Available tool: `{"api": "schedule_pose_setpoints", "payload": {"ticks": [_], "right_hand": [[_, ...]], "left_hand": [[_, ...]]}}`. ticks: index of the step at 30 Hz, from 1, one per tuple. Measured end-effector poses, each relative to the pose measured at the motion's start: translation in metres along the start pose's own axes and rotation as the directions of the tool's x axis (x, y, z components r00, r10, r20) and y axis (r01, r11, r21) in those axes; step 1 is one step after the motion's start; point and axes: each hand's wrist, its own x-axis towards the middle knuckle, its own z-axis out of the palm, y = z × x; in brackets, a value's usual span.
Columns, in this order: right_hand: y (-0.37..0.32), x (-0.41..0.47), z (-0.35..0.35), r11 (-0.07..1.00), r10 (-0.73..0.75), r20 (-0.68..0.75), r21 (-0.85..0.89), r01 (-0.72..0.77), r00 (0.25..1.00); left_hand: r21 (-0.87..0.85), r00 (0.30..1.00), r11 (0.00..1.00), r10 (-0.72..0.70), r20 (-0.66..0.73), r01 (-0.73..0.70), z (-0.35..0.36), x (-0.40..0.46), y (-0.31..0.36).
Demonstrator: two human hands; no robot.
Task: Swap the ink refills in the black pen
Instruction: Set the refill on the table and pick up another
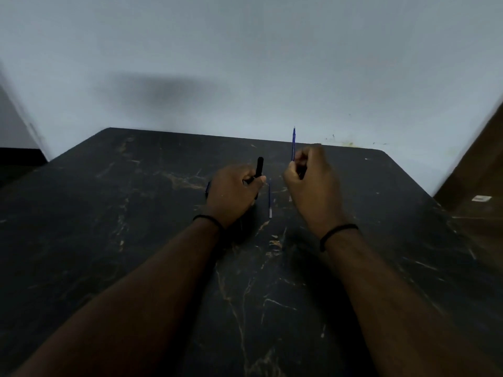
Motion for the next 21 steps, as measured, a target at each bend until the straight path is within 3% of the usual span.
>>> {"api": "schedule_pose_setpoints", "payload": {"ticks": [5, 9, 15, 21], "right_hand": [[-0.006, -0.006, 0.000, 0.969, -0.104, -0.011, 0.225, 0.104, 0.994], [-0.011, -0.006, 0.001, 0.955, -0.181, -0.152, 0.209, 0.211, 0.972], [-0.017, -0.012, 0.007, 0.863, -0.121, -0.216, 0.460, 0.210, 0.969], [-0.014, -0.012, 0.012, 0.869, -0.139, -0.189, 0.448, 0.211, 0.972]], "left_hand": [[0.115, 0.999, 0.993, 0.034, 0.017, -0.035, 0.002, 0.003, 0.000], [0.165, 0.998, 0.985, 0.050, 0.030, -0.055, 0.001, 0.004, -0.001], [0.172, 0.997, 0.982, 0.073, 0.012, -0.074, 0.001, 0.004, 0.000], [0.153, 0.993, 0.982, 0.116, 0.005, -0.115, 0.000, 0.003, -0.002]]}}
